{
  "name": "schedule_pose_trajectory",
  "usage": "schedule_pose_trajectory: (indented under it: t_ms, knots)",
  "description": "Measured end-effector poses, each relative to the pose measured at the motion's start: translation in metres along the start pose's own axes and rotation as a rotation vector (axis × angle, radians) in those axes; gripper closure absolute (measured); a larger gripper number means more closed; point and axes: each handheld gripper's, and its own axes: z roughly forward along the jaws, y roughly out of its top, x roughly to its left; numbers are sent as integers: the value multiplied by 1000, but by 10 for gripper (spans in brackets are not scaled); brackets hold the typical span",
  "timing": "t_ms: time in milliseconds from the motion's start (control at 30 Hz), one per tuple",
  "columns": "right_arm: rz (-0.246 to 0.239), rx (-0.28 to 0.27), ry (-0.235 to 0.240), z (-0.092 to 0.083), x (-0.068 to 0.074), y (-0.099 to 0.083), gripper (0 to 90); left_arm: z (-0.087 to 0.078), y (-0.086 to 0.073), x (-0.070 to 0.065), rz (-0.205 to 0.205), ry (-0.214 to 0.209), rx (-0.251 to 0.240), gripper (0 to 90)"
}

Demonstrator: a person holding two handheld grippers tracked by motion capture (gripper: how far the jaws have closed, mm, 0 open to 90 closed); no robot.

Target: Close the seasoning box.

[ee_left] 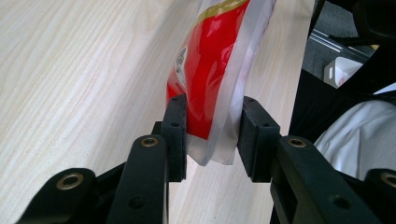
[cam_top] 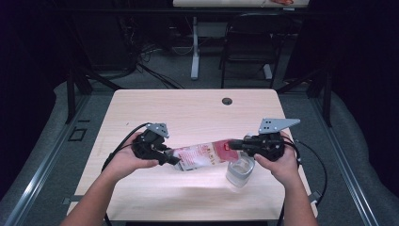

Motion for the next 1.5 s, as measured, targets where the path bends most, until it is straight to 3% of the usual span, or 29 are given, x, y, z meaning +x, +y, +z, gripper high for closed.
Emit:
schedule_pose_trajectory:
  t_ms: [67, 100, 133, 267, 300, 333, 967, 1500]
  knots:
    - [2, 0, -2, -1, 0, 0, 893, -1, 1, 0, -1, 2, 2, 669]
    - [3, 0, -1, -1, 0, -1, 893, -2, 3, -1, 5, 25, 18, 669]
    - [3, 0, -1, -1, -1, -1, 893, -2, 3, -1, 3, 5, 8, 669]
    - [6, 2, 0, -3, -1, -1, 893, -3, 6, -2, 4, 10, 9, 670]
    - [6, 2, -2, -3, -1, -2, 892, -4, 7, -2, 7, 27, 22, 670]
    - [7, 1, -4, -3, -2, -2, 892, -4, 8, -2, 3, 8, 12, 670]
    - [18, 3, -23, -6, -5, -6, 889, -10, 18, -5, 9, 33, 24, 673]
    - [34, 7, -29, -9, -9, -10, 884, -15, 26, -5, 12, 25, 6, 677]
